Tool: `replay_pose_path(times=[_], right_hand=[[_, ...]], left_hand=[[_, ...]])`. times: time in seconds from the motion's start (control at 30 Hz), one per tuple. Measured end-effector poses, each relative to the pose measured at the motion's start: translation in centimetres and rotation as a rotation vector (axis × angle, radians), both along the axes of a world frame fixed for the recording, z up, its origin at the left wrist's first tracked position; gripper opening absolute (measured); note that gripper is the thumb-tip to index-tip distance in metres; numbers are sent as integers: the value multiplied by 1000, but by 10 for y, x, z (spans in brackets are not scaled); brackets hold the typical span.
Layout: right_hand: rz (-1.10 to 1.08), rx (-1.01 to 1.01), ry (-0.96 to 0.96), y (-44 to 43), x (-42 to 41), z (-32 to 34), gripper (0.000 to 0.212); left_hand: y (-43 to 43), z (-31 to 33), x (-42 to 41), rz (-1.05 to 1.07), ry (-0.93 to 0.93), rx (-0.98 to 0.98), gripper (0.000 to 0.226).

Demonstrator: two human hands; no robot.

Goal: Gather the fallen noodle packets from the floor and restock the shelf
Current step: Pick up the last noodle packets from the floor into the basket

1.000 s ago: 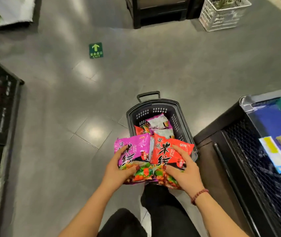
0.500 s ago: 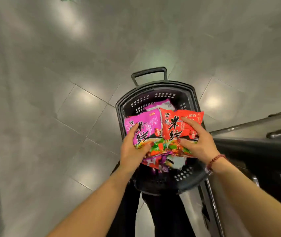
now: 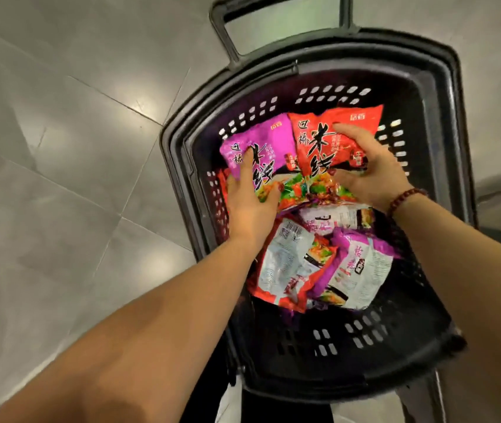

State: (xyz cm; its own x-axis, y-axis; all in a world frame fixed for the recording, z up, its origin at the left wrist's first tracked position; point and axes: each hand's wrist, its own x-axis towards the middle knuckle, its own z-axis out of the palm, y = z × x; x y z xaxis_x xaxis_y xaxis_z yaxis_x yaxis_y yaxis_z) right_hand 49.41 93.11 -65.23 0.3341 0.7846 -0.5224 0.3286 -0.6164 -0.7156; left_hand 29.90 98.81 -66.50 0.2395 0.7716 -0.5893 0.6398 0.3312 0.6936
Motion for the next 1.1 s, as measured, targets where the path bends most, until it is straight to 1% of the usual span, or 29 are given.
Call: replay_pose_path(times=[0.03, 0.07, 0.1, 0.13, 0.17, 0.2, 0.23, 0.3, 0.33, 0.4, 0.47, 0.6, 0.73, 0.83, 0.97, 1.1], right_hand=[[-22, 0, 11, 0, -2, -8, 76], [-49, 2, -38, -1, -5, -14, 76], [-56, 0, -176, -4, -9, -19, 75], [-44, -2, -371, -8, -13, -21, 73], [-14, 4, -589, -13, -18, -21, 71], [26, 4, -763, -17, -23, -21, 69], [68, -14, -844, -20, -29, -20, 68], [189, -87, -839, -25, -38, -24, 66], [266, -112, -832, -26, -39, -28, 65], [376, -135, -855, -26, -40, -35, 63], [396, -176, -849, -24, -34, -44, 62], [462, -300, -772, -21, -23, -59, 63], [527, -346, -736, -9, -13, -52, 65], [478, -280, -722, -11, -16, -31, 67], [238, -149, -684, -30, -35, 18, 60], [62, -100, -667, -59, -58, 80, 56]], left_hand=[[1, -7, 0, -24, 6, -14, 78], [1, -12, 1, -45, 16, 2, 82], [1, -16, 0, -70, 46, 62, 87], [0, -19, -1, -103, 109, 161, 90], [-4, -22, -3, -149, 201, 280, 91], [-8, -23, -4, -210, 300, 400, 90], [-13, -24, -5, -294, 381, 494, 89], [-17, -23, -6, -526, 490, 597, 87], [-17, -27, -7, -650, 528, 613, 84], [-13, -33, -6, -811, 575, 570, 75], [-8, -42, -3, -870, 619, 501, 71], [-5, -55, 2, -911, 643, 410, 72], [3, -51, 5, -947, 647, 358, 72], [9, -31, 5, -910, 511, 353, 69], [12, 20, 3, -851, 335, 398, 63], [16, 86, -5, -871, 167, 553, 52]])
